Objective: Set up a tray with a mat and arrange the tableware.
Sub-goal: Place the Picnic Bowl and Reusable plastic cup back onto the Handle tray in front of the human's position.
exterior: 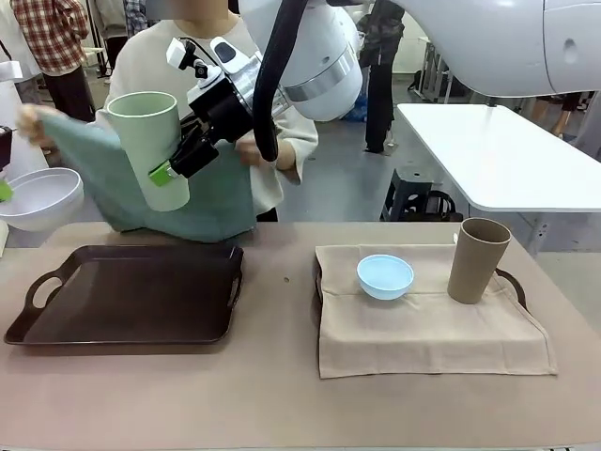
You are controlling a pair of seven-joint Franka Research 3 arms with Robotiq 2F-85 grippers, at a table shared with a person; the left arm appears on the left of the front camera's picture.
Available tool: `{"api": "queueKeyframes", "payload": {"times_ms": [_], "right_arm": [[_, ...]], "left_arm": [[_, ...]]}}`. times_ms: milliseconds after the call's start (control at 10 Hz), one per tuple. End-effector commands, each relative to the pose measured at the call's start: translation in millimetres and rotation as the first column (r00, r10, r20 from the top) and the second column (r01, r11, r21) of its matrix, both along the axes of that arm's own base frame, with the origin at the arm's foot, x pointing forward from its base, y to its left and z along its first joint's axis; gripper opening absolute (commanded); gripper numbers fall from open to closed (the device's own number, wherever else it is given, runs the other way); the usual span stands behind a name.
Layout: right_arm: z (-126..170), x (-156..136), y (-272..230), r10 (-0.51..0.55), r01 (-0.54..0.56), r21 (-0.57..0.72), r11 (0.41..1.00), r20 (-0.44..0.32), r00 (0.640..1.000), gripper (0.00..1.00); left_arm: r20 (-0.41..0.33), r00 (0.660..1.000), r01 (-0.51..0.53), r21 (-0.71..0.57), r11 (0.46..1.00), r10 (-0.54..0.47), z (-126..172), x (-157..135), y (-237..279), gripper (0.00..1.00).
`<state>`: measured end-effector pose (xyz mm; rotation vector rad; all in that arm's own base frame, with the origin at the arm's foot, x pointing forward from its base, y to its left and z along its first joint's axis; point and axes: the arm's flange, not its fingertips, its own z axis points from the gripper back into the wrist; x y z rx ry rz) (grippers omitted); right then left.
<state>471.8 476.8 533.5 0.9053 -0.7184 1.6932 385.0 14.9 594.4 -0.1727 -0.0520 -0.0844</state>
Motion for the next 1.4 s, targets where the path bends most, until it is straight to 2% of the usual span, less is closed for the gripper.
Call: {"api": "queueKeyframes", "payload": {"times_ms": [0, 1300], "right_arm": [[1.1, -2.0, -1.5, -0.006, 0.006, -0.006, 1.000, 0.003, 1.000, 0.00], [1.1, -2.0, -1.5, -0.006, 0.006, -0.006, 1.000, 0.003, 1.000, 0.00]], "left_arm": [[0.004, 1.000, -0.003, 0.000, 1.000, 0.003, 1.3, -0.1, 0.0, 0.00], [0.004, 1.000, -0.003, 0.000, 1.000, 0.003, 1.3, -0.1, 0.0, 0.00]]}}
